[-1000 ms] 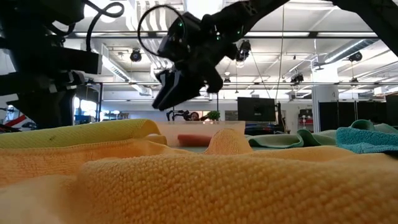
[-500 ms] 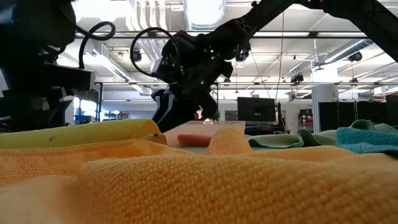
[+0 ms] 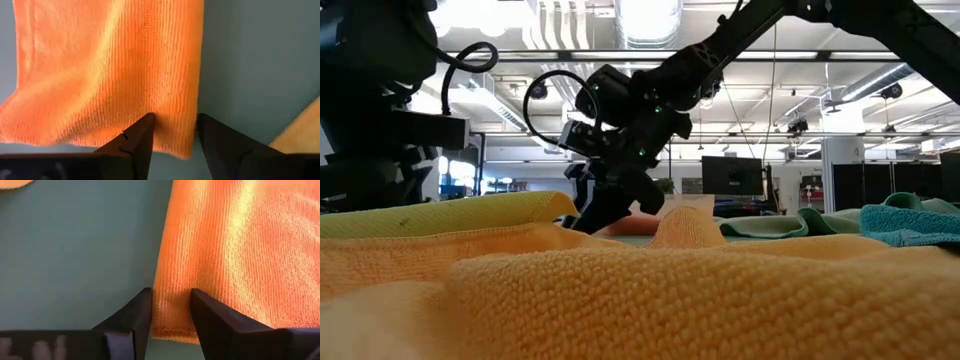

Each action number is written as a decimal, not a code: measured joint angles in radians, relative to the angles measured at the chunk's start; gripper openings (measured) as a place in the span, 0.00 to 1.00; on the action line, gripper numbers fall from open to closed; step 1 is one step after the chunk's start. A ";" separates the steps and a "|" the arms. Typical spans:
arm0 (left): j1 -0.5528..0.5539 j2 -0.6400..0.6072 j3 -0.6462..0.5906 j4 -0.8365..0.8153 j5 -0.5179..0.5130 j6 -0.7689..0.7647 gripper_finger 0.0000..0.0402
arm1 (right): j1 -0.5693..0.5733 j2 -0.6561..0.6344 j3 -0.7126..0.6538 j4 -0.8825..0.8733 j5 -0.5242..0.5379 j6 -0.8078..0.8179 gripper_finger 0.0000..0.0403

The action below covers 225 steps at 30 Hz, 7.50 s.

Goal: Fold microfiber towels
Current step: Put the orange towel into the orange bin, then move the yellow towel to the center left of the table

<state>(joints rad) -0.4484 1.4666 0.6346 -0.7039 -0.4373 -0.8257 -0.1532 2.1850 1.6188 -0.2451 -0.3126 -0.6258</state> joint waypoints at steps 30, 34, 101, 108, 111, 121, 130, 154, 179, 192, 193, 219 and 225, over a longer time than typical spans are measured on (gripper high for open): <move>0.131 -0.064 0.218 0.034 0.072 0.304 0.00 | -0.006 -0.188 0.009 -0.385 0.032 0.163 0.02; 0.189 -0.063 0.278 0.002 0.072 0.440 0.00 | -0.019 -0.248 0.009 -0.426 0.031 0.164 0.02; 0.940 0.269 0.686 0.362 0.047 1.251 0.00 | -0.478 -0.335 0.000 -0.292 0.286 0.160 0.02; 0.935 0.266 0.685 0.301 0.135 1.224 0.00 | -0.476 -0.337 0.000 -0.375 0.234 0.207 0.02; 0.935 0.266 0.684 0.296 0.154 1.224 0.03 | -0.473 -0.336 0.000 -0.396 0.233 0.226 0.02; 0.929 0.265 0.683 0.296 0.158 1.201 0.28 | -0.471 -0.335 0.000 -0.446 0.146 0.307 0.14; 0.921 0.242 0.759 0.134 0.171 1.041 0.46 | -0.465 -0.378 0.011 -0.597 0.108 0.340 0.36; 0.634 -0.095 0.612 -0.247 0.199 0.715 0.47 | -0.372 -0.645 -0.087 -0.752 0.040 0.346 0.35; 0.234 -0.193 0.198 -0.041 0.622 0.209 0.47 | -0.131 -0.678 -0.338 -0.696 0.042 0.472 0.33; 0.207 -0.158 0.063 0.157 0.706 0.046 0.47 | -0.130 -0.678 -0.342 -0.593 0.043 0.469 0.32; 0.207 -0.148 0.058 0.161 0.706 0.045 0.47 | -0.130 -0.678 -0.343 -0.590 0.043 0.469 0.32; 0.364 0.088 0.046 0.230 0.487 0.128 0.47 | -0.130 -0.678 -0.343 -0.587 0.050 0.496 0.32; 0.490 0.090 0.048 0.223 0.344 0.128 0.47 | -0.130 -0.678 -0.343 -0.587 0.050 0.504 0.31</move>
<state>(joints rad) 0.0413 1.5562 0.6827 -0.4807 -0.0935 -0.6975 -0.2836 1.5066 1.2758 -0.8322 -0.2630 -0.1223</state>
